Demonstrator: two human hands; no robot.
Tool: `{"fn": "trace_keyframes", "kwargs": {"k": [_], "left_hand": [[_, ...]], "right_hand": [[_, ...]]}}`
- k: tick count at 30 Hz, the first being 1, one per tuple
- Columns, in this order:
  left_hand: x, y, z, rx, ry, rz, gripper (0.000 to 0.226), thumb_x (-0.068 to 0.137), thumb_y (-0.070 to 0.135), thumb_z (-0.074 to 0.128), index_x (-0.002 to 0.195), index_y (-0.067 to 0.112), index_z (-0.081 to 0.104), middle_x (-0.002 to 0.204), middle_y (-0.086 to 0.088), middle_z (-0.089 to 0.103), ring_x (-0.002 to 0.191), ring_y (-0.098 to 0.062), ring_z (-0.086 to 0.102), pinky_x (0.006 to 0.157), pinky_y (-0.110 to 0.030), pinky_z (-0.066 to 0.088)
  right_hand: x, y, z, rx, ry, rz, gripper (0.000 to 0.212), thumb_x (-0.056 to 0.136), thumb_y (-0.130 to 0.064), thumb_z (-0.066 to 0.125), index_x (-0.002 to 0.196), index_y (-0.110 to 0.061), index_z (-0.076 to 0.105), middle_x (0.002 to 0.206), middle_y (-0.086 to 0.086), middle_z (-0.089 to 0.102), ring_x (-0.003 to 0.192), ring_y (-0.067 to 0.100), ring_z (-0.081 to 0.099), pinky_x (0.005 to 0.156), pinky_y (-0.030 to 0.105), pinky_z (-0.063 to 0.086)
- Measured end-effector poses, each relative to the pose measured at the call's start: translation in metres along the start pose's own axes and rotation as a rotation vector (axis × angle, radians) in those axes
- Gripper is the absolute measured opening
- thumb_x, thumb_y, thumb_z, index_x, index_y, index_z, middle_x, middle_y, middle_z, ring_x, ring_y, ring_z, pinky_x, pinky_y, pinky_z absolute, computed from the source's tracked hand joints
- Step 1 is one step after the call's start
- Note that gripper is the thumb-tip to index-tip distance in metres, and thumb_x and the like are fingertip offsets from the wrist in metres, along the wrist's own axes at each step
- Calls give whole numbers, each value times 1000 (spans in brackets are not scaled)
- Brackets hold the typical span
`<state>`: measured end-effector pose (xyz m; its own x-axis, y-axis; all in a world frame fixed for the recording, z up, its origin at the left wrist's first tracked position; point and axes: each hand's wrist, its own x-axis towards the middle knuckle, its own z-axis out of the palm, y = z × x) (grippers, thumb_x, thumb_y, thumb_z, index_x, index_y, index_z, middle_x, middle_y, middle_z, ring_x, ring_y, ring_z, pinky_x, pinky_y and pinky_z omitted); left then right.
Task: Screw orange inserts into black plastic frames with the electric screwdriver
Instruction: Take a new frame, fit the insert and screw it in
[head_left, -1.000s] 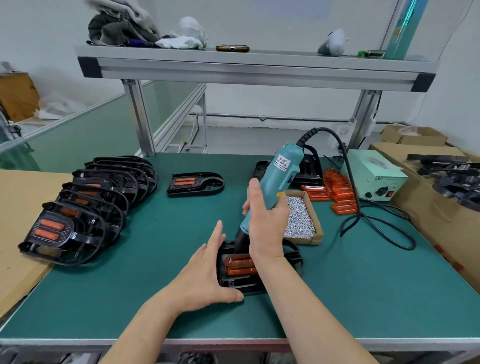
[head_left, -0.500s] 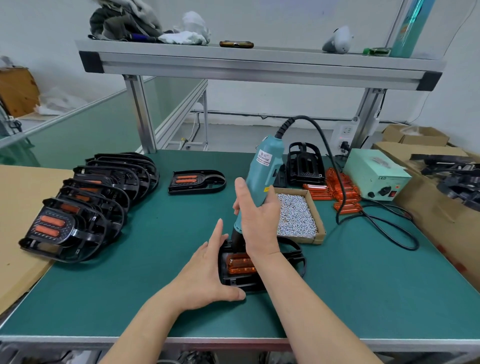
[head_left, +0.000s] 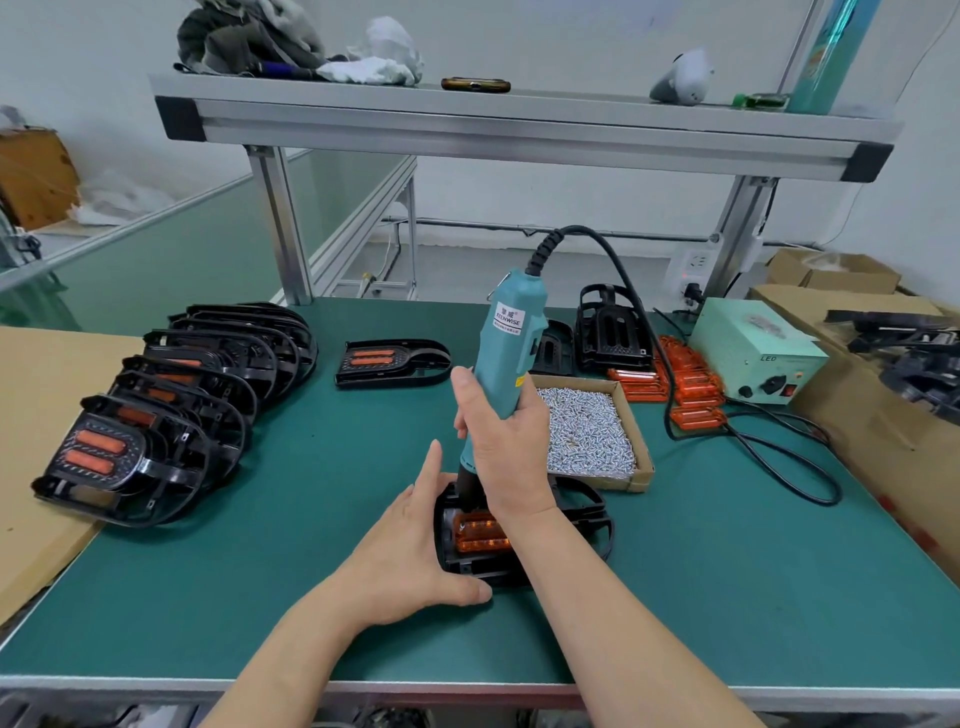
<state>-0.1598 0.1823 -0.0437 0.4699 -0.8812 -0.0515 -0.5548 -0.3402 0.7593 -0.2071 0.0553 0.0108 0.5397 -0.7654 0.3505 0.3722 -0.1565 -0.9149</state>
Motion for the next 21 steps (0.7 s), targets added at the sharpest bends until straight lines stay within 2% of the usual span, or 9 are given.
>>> {"fn": "trace_keyframes", "kwargs": {"k": [4,7,10,12,16,18,21], "left_hand": [[2,-2,0,-4,-3,-7,149,52,56,84,150,39,-28,118,66,21,109,32,34,84,5,29],[1,-2,0,-11,-1,-8,149,52,56,84,149,40,-29,121,65,22,109,31,36,83,4,31],[1,-3,1,-20,2,-6,149,52,54,85,149,42,-28,125,61,26,111,27,40,83,3,32],[0,-2,1,-23,10,-9,149,51,55,85,149,44,-27,127,58,28,114,22,43,85,2,34],[-1,1,0,-17,16,-14,149,49,55,85,149,47,-25,145,37,33,125,2,49,98,-14,41],[0,1,-1,-17,6,-7,149,50,54,85,149,47,-25,140,42,33,123,6,48,93,-7,39],[2,-2,0,-24,-14,5,148,51,52,85,151,43,-25,132,50,34,116,17,46,87,1,34]], "right_hand": [[1,3,1,-29,5,4,34,78,-45,72,84,-14,61,60,-2,58,56,16,54,62,30,48],[2,3,1,-11,17,26,35,78,-43,72,82,-11,58,57,-3,55,53,15,51,59,27,47],[2,2,0,4,9,54,34,80,-37,72,82,-7,56,55,-2,52,51,14,48,57,25,45],[1,1,2,-2,1,51,35,82,-35,72,80,-4,55,56,0,52,53,16,48,58,29,45],[-2,-5,6,-22,-43,40,31,83,-32,73,80,-5,56,60,2,52,58,19,48,60,37,45],[-3,-7,5,11,-60,38,21,86,-26,74,83,-10,61,62,0,55,58,16,49,60,32,46],[0,-14,-2,117,-49,19,17,88,-22,73,90,-8,63,62,-1,55,55,12,49,59,24,47]]}}
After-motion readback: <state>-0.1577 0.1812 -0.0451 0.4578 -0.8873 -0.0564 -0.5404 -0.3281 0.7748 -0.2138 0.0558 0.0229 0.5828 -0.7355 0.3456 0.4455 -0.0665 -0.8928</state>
